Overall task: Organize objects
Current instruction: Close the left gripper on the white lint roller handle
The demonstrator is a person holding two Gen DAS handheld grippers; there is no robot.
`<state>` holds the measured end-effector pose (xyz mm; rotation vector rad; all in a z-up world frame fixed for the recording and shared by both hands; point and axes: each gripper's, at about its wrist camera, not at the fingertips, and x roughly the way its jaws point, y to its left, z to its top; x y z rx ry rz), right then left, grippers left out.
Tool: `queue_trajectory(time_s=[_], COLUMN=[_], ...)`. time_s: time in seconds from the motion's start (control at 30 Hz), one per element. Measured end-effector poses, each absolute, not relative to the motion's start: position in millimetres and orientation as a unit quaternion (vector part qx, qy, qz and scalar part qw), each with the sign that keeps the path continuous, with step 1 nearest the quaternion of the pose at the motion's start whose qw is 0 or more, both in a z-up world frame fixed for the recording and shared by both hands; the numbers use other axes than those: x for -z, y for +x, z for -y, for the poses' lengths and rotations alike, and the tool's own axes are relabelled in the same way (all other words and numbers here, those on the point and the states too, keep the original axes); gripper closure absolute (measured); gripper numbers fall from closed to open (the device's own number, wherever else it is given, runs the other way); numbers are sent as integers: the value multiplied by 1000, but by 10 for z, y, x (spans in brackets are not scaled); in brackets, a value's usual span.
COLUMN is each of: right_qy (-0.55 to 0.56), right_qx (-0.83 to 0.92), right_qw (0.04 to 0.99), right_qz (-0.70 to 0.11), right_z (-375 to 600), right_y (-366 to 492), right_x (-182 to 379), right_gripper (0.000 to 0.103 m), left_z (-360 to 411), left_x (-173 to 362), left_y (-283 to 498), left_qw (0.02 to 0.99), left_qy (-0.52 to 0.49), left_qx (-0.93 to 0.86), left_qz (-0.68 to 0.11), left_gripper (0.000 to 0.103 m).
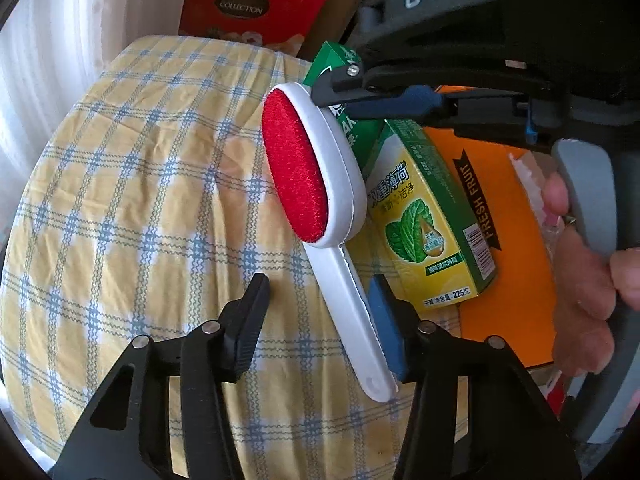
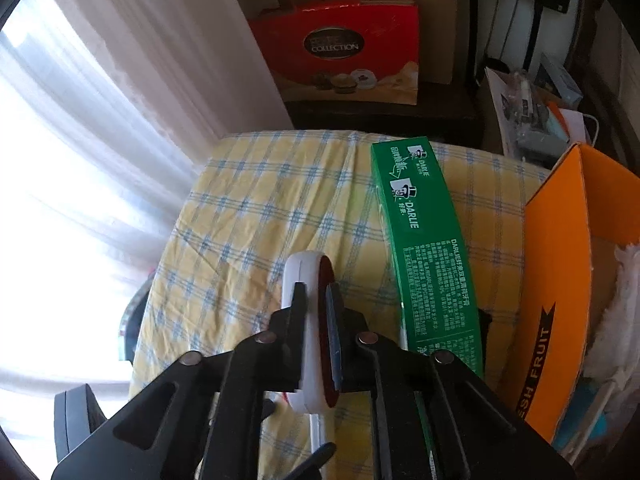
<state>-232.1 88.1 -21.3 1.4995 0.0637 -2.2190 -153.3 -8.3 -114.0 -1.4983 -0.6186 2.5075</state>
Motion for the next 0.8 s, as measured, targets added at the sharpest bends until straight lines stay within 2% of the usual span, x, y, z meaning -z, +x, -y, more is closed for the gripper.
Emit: queue_trajectory(time_s=[0.1,0.2,0.27,0.6,0.63,0.7,0.8], right_qy=[545,553,555,566,567,570,568], right_qx=[806,795,791,779,779,777,780], right_qw=[230,247,255,265,263,265,262], right_qz=[-28,-36,-34,-48,-50,-36,-13], right_z=[-889,-855,-842,-760,-766,-807,-900], right_y=[-2310,-2291,-2276,-2240,-2244,-2254,-2265], right_x=[227,283,323,441,461,487,478], right_gripper=[66,57,56,57,59,72,74], left_z=[80,91,95,54,46,30,6], left_x=[1152,1165,1174,1202,1206,1213,1217], left_y=[-1544,-1552,-1558,-1593,-1598,-1609,-1624], left_qw=[79,80,79,78,78,78,79], left_qy=[-501,-500,-500,-498,-499,-499,-501], left_qx=[-837,-836,-835,-837,-837,-838,-837], left_qz=[206,212,215,212,210,207,206], left_gripper=[55,57,57,56,56,56,57])
